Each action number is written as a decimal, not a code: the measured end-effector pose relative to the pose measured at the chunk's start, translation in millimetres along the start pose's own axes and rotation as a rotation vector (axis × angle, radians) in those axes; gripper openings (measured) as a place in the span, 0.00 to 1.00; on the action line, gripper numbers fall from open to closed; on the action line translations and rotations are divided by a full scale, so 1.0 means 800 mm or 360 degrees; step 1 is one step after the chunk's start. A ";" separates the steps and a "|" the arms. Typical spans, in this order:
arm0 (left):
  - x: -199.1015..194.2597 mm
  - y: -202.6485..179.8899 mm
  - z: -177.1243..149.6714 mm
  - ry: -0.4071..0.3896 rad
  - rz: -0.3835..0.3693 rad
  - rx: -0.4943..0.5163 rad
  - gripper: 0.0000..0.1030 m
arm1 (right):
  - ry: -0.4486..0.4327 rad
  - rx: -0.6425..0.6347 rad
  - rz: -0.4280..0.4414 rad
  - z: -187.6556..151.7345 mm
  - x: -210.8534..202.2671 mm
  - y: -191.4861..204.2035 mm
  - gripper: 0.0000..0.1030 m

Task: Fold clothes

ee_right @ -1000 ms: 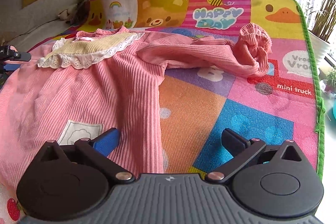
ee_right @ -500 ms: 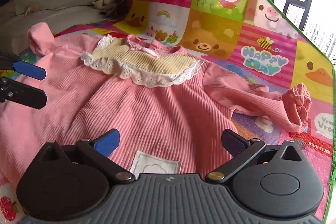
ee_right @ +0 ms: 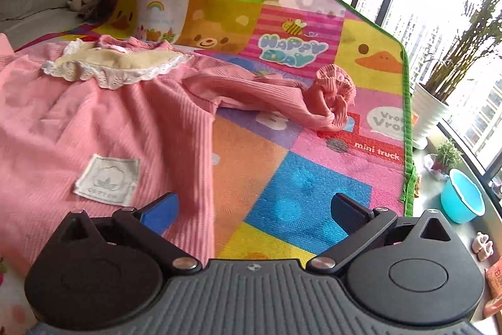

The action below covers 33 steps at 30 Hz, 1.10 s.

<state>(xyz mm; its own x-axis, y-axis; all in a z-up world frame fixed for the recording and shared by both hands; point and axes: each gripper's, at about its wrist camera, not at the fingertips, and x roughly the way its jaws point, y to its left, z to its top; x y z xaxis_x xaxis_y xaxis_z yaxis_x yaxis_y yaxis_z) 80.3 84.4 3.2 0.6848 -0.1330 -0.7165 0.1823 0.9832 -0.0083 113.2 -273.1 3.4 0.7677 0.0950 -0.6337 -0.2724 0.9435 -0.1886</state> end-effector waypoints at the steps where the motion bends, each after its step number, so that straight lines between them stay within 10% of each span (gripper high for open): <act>1: -0.011 -0.009 0.002 -0.0036 -0.0030 0.0046 1.00 | -0.0033 -0.0011 0.0082 0.000 -0.013 0.009 1.00; 11: -0.044 -0.129 -0.022 -0.0119 -0.0269 0.0649 1.00 | -0.0086 -0.0339 0.0578 -0.019 -0.069 0.112 1.00; 33: -0.014 -0.148 -0.034 -0.0206 -0.0222 0.0884 0.98 | -0.0121 -0.0261 0.0434 -0.004 -0.049 0.095 1.00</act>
<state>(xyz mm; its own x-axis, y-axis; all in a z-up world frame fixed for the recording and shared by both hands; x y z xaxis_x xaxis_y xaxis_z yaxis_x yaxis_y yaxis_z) 31.9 -26.8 -6.3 0.7018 -0.3052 -0.6437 0.5957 0.7469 0.2953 60.8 -206.4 11.9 0.6933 0.3662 -0.6207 -0.5587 0.8171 -0.1420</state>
